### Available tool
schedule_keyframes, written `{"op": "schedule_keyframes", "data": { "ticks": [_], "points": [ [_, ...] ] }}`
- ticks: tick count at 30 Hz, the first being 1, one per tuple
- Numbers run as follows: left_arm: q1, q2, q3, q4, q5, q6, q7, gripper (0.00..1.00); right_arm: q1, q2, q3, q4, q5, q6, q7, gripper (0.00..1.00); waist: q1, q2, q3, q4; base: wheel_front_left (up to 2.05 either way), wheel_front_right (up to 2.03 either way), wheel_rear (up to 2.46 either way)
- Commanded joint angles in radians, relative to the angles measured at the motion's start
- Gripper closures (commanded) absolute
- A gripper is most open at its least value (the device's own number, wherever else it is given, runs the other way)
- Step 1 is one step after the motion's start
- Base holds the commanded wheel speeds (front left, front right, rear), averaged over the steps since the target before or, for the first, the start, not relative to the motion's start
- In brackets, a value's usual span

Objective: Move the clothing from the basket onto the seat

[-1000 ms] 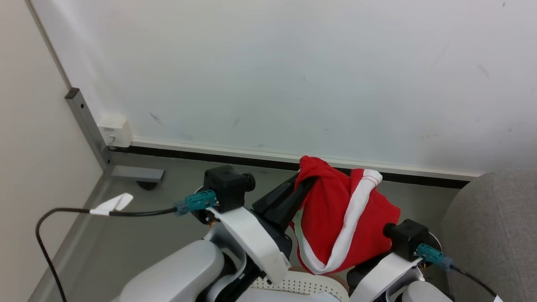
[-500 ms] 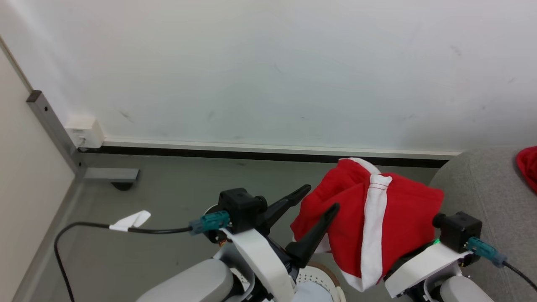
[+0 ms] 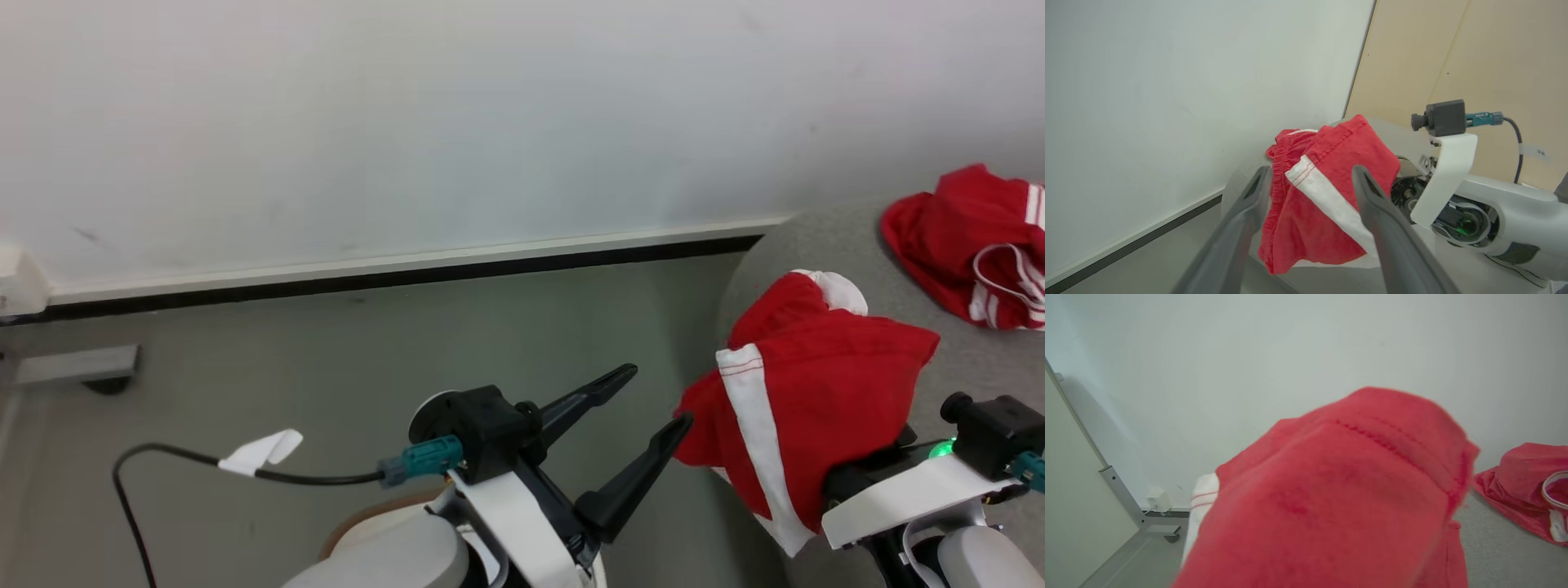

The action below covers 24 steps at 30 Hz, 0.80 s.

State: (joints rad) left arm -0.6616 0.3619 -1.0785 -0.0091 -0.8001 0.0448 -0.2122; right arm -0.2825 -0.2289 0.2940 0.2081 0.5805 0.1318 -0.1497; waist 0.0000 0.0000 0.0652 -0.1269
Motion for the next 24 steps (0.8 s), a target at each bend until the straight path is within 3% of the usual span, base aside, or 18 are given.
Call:
{"op": "schedule_keyframes", "data": {
  "ticks": [1, 12, 24],
  "points": [
    [-0.004, 0.004, -0.001, 0.001, 0.019, 0.003, -0.005, 0.0, 0.017, 0.0, -0.019, -0.022, -0.012, -0.002, 0.003, 1.0, 0.0, 0.0, 0.036, -0.077, 0.0, 0.0, 0.0],
    [-0.017, -0.005, -0.012, 0.026, 0.041, 0.003, -0.016, 0.0, 0.084, 0.027, -0.098, -0.103, -0.039, -0.002, 0.022, 1.0, 0.0, 0.0, 0.078, -0.241, 0.0, 0.0, 0.0],
    [-0.035, -0.011, -0.027, 0.039, 0.065, 0.001, -0.014, 0.0, 0.048, -0.006, -0.182, -0.171, -0.066, -0.002, 0.045, 1.0, 0.0, 0.0, 0.12, -0.297, 0.0, 0.0, 0.0]
  ]
}}
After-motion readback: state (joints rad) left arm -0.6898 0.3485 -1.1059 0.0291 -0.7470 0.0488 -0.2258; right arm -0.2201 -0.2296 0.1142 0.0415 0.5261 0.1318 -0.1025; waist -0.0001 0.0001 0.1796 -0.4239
